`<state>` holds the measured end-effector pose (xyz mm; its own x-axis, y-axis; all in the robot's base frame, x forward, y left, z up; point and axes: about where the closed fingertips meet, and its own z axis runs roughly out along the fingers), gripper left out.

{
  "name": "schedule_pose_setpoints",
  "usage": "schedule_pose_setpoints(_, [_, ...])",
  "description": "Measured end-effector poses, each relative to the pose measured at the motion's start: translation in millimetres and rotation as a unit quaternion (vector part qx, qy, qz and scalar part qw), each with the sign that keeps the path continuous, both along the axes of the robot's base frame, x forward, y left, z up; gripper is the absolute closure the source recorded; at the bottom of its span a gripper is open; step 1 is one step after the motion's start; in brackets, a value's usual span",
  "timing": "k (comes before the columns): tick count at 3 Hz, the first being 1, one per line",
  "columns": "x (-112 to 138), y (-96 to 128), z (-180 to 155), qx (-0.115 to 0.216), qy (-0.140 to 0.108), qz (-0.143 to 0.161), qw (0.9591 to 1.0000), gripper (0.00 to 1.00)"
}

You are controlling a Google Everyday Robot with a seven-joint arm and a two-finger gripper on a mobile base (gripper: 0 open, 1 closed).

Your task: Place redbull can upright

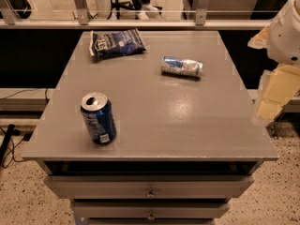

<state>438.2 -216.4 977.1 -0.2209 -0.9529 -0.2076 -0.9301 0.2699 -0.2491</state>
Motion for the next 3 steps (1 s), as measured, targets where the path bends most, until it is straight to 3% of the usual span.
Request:
schedule_pose_setpoints(1, [0.0, 0.0, 0.0, 0.000, 0.000, 0.000, 1.0000, 0.00])
schedule_pose_setpoints(2, [19.6, 3.4, -0.7, 0.013, -0.015, 0.013, 0.9997, 0.00])
schedule_pose_setpoints(3, [72.1, 9.1, -8.4, 0.039, -0.026, 0.037, 0.9982, 0.00])
